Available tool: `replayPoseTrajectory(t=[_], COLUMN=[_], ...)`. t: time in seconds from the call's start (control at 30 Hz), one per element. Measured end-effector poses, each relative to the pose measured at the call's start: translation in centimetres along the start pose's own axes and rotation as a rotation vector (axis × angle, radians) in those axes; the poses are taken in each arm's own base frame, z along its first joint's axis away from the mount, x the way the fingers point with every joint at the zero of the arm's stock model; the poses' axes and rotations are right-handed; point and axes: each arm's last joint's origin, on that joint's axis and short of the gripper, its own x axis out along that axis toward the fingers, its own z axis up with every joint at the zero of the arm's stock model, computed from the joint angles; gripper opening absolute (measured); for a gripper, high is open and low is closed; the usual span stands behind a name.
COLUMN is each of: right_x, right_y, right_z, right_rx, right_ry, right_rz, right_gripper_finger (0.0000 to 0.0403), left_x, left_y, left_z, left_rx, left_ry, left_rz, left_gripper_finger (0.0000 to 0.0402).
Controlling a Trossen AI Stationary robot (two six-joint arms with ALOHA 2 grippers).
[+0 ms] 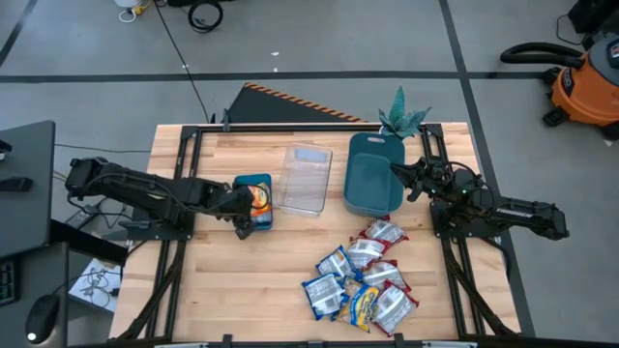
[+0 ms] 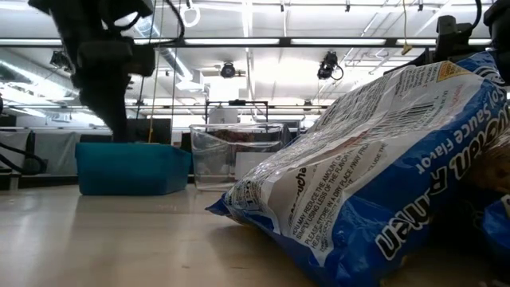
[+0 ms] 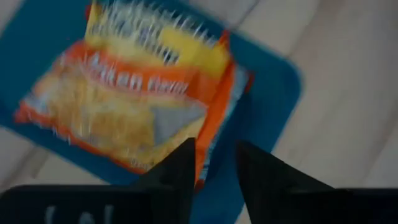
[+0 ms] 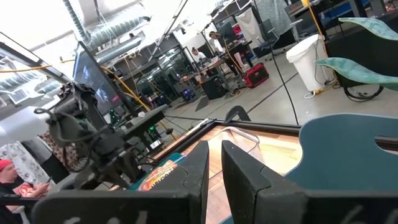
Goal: Sort Maruchan noodles
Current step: Put the blue noodle pack into the transparent bin
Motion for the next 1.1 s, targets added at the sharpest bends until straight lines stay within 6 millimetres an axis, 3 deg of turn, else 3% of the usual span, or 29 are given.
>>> replayPoseTrajectory(t=[0.2,0.4,0.5,0.73,1.1], right_x=[0.0,0.0,0.0,0.0,0.0], right_y=[0.0,0.0,0.0,0.0,0.0], right_z=[0.0,0.0,0.0,0.0,0.0], right_rx=[0.0,0.0,0.0,0.0,0.0], right_ry=[0.0,0.0,0.0,0.001,0.0], right_rz=[0.0,0.0,0.0,0.0,0.0], right_gripper_finger=[0.005,0.005,0.005,0.005,0.005], left_x=[-1.6,-2.5,-2.3,0.9,3.8], left_y=[-1.8,-5.3,-6.9,-10.2,-17.8], left_z=[1.3,1.1,0.8,0.4,5.1], left_rx=[0.15,0.356,0.38,0.307,0.59], left_ry=[-0.108,-0.275,-0.316,-0.227,-0.11], left_rz=[-0.082,-0.251,-0.311,-0.38,-0.393], left_gripper_finger=[0.0131,0.0128,0.0128,0.0127,0.0127])
